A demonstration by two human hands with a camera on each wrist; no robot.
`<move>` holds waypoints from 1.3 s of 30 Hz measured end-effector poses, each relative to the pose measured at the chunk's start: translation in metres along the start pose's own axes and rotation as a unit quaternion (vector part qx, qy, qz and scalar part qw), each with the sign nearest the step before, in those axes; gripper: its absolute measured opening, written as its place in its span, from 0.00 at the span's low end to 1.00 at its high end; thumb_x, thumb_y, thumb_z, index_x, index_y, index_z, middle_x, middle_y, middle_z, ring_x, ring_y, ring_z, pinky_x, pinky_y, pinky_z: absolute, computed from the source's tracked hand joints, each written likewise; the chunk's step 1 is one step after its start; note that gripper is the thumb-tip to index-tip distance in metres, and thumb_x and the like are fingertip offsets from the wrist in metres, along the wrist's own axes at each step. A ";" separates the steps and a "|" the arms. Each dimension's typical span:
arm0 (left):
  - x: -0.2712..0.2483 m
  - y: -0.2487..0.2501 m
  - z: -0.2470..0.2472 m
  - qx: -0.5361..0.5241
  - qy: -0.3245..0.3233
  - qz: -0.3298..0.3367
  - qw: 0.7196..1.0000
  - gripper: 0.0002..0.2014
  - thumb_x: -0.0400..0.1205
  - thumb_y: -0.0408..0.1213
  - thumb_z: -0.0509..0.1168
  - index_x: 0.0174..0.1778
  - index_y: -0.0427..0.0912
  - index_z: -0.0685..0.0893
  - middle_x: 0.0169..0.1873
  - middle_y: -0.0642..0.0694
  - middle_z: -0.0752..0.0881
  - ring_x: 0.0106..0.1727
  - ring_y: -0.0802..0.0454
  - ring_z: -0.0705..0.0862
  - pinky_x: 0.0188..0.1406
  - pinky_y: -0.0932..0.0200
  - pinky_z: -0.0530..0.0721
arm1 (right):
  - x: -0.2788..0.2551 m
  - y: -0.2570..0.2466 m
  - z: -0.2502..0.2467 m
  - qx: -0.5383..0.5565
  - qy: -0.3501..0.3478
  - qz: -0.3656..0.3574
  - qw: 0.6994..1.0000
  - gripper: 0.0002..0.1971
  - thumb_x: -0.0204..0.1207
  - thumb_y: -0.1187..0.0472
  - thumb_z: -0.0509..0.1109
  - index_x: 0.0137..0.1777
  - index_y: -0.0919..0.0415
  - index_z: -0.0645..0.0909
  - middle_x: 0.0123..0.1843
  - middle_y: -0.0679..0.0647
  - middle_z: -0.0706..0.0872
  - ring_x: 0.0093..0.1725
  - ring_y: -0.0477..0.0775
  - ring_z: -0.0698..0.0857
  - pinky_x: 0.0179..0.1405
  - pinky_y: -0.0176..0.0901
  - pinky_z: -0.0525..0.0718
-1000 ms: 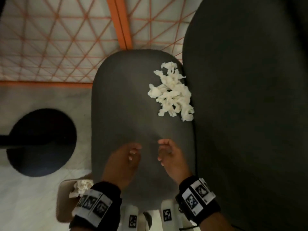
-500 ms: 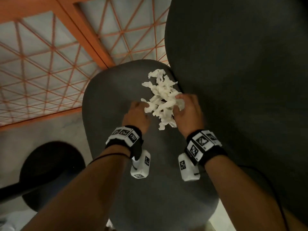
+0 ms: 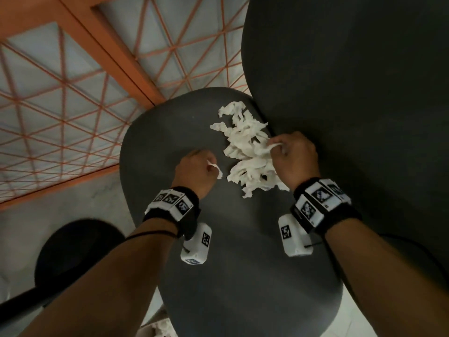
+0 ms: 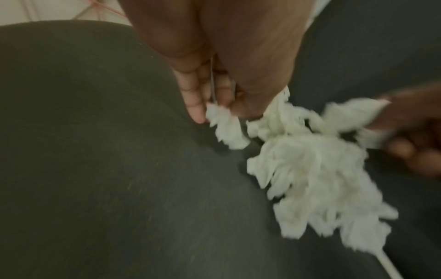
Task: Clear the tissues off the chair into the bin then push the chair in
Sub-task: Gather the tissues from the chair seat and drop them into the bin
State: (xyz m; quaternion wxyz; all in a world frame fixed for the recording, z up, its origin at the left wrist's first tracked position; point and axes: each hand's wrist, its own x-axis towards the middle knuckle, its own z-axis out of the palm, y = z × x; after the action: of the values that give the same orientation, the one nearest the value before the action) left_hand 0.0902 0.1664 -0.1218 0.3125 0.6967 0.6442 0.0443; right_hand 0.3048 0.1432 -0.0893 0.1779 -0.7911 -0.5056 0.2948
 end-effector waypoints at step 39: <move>0.038 0.083 -0.009 0.056 -0.143 0.021 0.988 0.27 0.76 0.38 0.64 0.68 0.65 0.68 0.52 0.50 0.82 0.45 0.48 0.84 0.51 0.45 0.86 | -0.074 0.049 0.001 0.140 -0.077 0.162 0.974 0.05 0.78 0.64 0.66 0.41 0.59 0.73 0.40 0.54 0.81 0.39 0.54 0.84 0.36 0.46 0.83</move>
State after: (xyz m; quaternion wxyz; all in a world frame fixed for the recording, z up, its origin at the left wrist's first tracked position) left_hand 0.1642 0.2076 -0.0867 0.3608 0.7258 0.5795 -0.0850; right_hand 0.3148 0.0555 -0.0972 0.1972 -0.8045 -0.3371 0.4475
